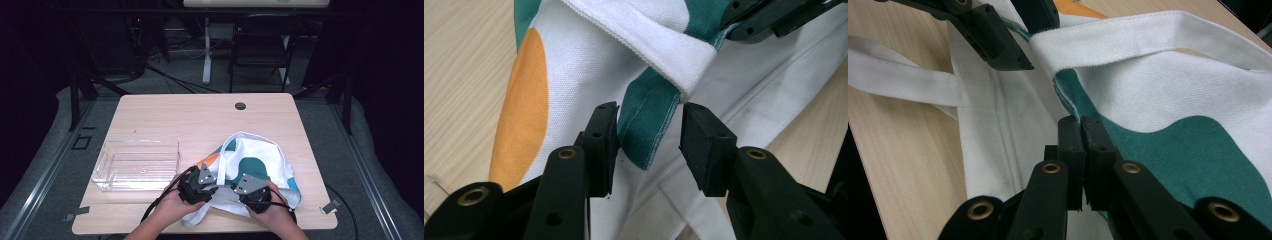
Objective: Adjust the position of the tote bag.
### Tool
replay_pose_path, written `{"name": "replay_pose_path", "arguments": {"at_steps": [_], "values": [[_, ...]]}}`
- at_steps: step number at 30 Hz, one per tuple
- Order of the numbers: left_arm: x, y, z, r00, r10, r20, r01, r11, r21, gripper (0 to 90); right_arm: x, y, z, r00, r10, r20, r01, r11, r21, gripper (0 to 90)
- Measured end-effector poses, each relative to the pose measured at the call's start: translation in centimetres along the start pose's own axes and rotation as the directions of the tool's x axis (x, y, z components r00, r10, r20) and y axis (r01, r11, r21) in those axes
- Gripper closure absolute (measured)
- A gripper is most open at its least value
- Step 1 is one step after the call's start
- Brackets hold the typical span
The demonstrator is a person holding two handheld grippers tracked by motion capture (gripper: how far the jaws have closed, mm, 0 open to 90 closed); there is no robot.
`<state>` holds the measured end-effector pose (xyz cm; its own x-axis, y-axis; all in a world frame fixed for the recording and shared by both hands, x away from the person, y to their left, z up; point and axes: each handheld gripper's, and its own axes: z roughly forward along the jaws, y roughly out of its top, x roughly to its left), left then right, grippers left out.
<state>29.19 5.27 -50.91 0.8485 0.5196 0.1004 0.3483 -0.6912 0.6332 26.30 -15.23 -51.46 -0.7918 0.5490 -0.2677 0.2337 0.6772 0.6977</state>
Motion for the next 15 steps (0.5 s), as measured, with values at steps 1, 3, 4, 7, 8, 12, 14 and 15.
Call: {"name": "replay_pose_path", "arguments": {"at_steps": [1, 3, 4, 7, 8, 12, 14, 15], "values": [[0.00, 0.01, 0.03, 1.0000, -0.001, -0.001, 0.001, 1.0000, 0.000, 59.2, 0.01, 0.02, 0.00, 1.0000, 0.000, 0.001, 0.000, 1.0000, -0.001, 88.4], [0.02, 0.03, 0.06, 0.9999, 0.007, -0.012, -0.007, 1.0000, 0.005, 61.1, -0.01, 0.06, 0.02, 1.0000, 0.000, -0.002, 0.000, 1.0000, -0.004, 88.4], [0.03, 0.04, 0.06, 0.9999, 0.006, -0.015, -0.006, 1.0000, 0.006, 62.5, 0.00, 0.07, 0.04, 1.0000, 0.001, 0.000, -0.001, 1.0000, -0.006, 88.4], [0.08, 0.09, 0.08, 0.9997, 0.009, -0.022, -0.009, 1.0000, 0.004, 65.4, 0.00, 0.13, 0.02, 1.0000, 0.003, 0.003, -0.003, 1.0000, -0.006, 88.4], [0.06, 0.09, 0.10, 0.9996, 0.010, -0.026, -0.010, 0.9999, 0.004, 66.6, 0.02, 0.15, 0.01, 1.0000, 0.005, 0.005, -0.005, 0.9999, -0.009, 88.4], [-0.08, 0.11, 0.15, 0.9988, 0.023, -0.044, -0.023, 0.9996, 0.015, 72.7, 0.06, 0.20, 0.03, 0.9999, 0.009, 0.005, -0.009, 0.9999, -0.014, 88.4], [-0.08, 0.15, 0.09, 0.9980, 0.032, -0.055, -0.031, 0.9993, 0.020, 76.0, 0.05, 0.22, 0.03, 1.0000, 0.005, 0.003, -0.005, 0.9999, -0.013, 88.4], [-0.07, 0.18, 0.04, 0.9979, 0.030, -0.058, -0.029, 0.9994, 0.019, 78.2, 0.06, 0.21, 0.05, 1.0000, 0.008, 0.001, -0.008, 0.9998, -0.018, 88.4]]}}
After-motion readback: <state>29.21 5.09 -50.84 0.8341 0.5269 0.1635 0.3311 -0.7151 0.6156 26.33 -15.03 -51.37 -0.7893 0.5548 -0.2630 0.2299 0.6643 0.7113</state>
